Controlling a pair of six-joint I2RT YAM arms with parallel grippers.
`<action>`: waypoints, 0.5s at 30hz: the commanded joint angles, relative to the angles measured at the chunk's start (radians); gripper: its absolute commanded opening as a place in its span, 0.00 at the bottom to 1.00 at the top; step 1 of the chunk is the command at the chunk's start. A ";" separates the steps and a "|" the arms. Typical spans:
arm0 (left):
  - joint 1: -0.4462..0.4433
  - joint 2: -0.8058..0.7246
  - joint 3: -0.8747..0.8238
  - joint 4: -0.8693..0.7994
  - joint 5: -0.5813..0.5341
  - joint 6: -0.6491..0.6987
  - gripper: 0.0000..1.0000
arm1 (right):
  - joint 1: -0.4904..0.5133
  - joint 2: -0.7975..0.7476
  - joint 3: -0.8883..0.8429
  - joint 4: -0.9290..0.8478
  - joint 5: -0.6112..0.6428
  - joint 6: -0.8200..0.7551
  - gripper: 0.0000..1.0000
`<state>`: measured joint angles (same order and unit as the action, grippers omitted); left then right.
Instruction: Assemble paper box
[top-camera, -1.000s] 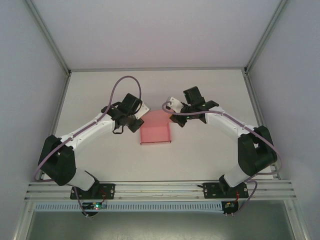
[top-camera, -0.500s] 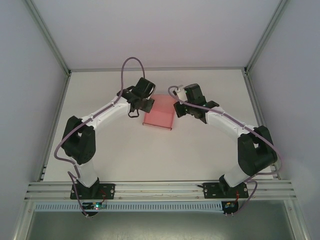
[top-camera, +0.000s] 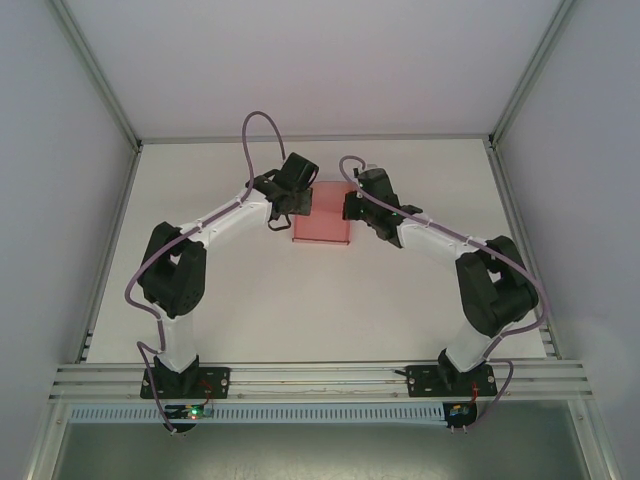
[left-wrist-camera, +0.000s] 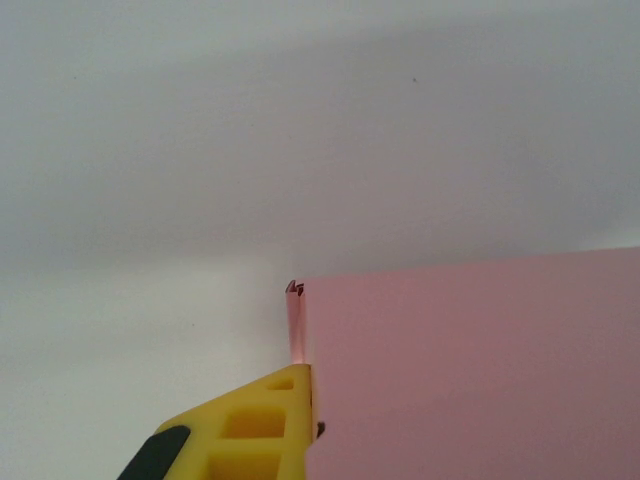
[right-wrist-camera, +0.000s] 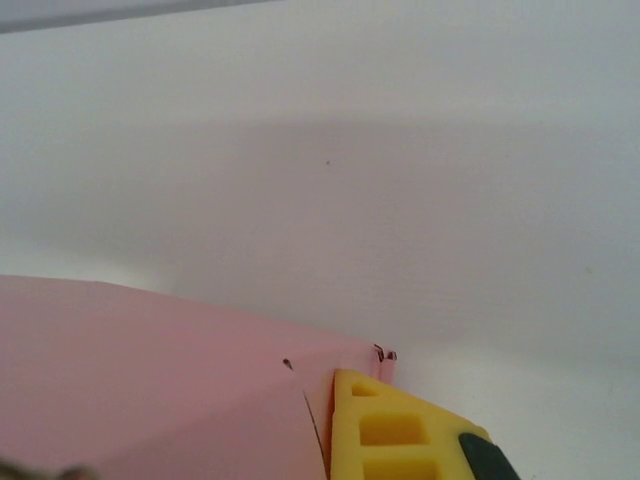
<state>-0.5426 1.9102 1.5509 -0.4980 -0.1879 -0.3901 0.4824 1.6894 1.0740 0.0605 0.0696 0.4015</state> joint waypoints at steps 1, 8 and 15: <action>0.003 0.012 -0.015 0.102 0.002 -0.076 0.00 | 0.016 0.012 0.019 0.126 0.049 0.077 0.00; 0.005 0.026 -0.089 0.187 0.050 -0.033 0.00 | 0.016 0.125 0.014 0.202 0.045 0.022 0.00; 0.006 0.033 -0.176 0.266 0.083 -0.038 0.00 | 0.023 0.144 -0.096 0.366 -0.035 0.007 0.00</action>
<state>-0.5362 1.9240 1.4158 -0.2958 -0.2043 -0.3973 0.4889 1.8225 1.0260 0.3389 0.1219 0.3901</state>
